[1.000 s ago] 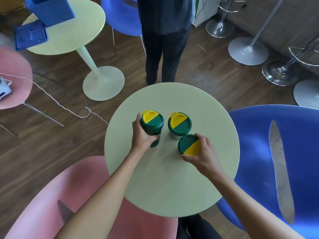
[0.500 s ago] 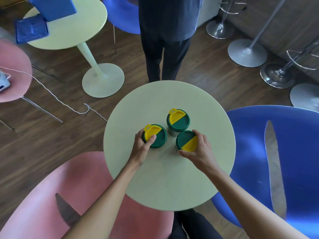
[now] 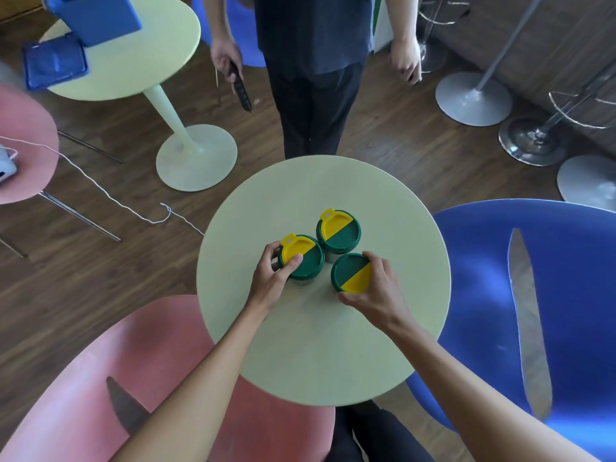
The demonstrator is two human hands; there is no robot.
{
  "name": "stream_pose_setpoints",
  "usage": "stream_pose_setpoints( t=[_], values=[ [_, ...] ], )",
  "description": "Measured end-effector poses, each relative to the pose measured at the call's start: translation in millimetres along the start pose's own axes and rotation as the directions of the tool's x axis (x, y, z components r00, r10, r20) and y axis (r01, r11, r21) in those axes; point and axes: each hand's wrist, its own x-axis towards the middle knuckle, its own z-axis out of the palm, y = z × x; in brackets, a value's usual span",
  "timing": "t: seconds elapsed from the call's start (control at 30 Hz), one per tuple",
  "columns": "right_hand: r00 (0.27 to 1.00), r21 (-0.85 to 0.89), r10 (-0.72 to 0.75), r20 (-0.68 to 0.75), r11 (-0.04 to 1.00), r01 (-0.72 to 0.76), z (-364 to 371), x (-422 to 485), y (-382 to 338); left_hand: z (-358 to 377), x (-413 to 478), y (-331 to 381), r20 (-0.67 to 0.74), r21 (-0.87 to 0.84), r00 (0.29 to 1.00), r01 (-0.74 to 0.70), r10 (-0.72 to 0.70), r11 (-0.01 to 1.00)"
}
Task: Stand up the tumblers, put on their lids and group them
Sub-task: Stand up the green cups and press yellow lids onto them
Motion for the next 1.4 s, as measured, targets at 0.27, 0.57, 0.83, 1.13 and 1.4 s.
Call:
stream_pose_setpoints(
  t=[0.27, 0.57, 0.83, 1.13, 1.4],
  values=[
    [0.999, 0.003, 0.003, -0.035, 1.000, -0.002, 7.7, -4.0, -4.5, -1.3, -2.7, -0.4, 0.013, 0.022, 1.000, -0.004, 0.004, 1.000],
    [1.000, -0.044, 0.013, 0.019, 0.999, -0.012, 4.3, -3.3, -8.7, 0.3, -3.0, 5.5, 0.070, 0.016, 0.996, 0.045, -0.046, 0.999],
    [0.995, -0.089, 0.025, 0.096, 0.996, -0.017, -8.4, -1.1, -9.4, 1.3, -7.2, 13.6, 0.050, 0.074, 0.994, 0.096, -0.100, 0.993],
    [0.998, 0.046, -0.038, -0.052, 0.998, 0.041, -65.7, -4.8, -25.3, 12.9, -26.5, 83.9, -0.235, 0.624, 0.913, -0.121, 0.333, 0.772],
    [0.985, 0.067, -0.062, -0.159, 0.995, 0.073, -186.8, -13.4, -25.1, 116.1, -55.5, 196.7, 0.163, 0.803, 0.933, -0.314, 0.320, 0.507]
  ],
)
